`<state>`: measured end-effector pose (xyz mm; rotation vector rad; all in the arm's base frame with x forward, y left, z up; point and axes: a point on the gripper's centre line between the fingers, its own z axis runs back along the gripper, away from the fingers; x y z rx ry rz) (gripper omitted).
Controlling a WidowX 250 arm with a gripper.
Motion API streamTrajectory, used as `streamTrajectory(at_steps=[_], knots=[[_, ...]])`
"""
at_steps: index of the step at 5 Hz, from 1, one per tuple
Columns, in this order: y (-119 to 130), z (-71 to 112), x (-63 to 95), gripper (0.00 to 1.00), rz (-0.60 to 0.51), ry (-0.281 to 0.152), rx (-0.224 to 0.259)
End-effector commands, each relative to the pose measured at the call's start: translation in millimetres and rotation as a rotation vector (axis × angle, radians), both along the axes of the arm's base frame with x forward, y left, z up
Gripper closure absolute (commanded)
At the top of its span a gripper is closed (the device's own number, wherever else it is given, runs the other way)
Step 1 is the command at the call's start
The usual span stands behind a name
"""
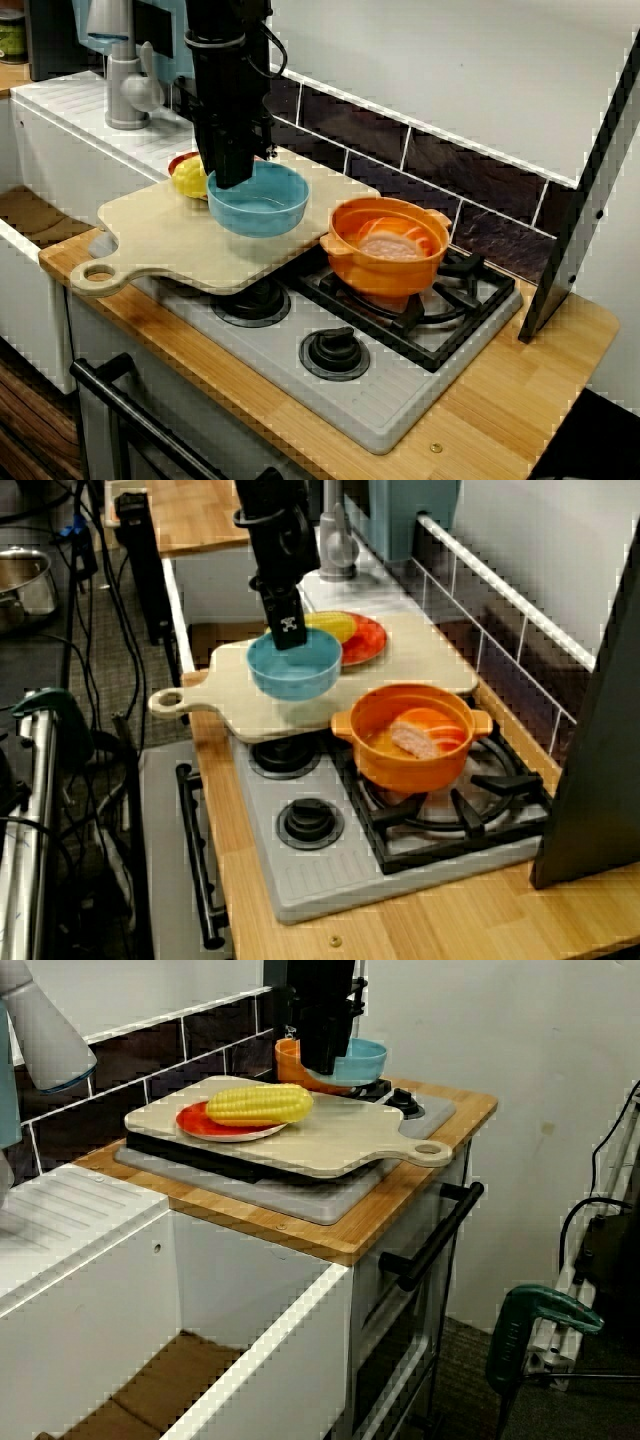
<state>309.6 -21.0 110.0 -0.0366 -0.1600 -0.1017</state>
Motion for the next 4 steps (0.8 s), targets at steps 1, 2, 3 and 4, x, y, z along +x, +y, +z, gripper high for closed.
streamTrajectory(at_steps=[1,2,3,4], knots=[[11.8,14.0,-12.1,1.00,-0.001,-0.054,0.017],[18.1,8.2,-14.5,1.00,-0.002,-0.049,0.037],[24.2,6.0,-13.6,1.00,0.004,-0.047,0.047],[29.7,0.2,-11.5,1.00,0.011,-0.037,0.058]])
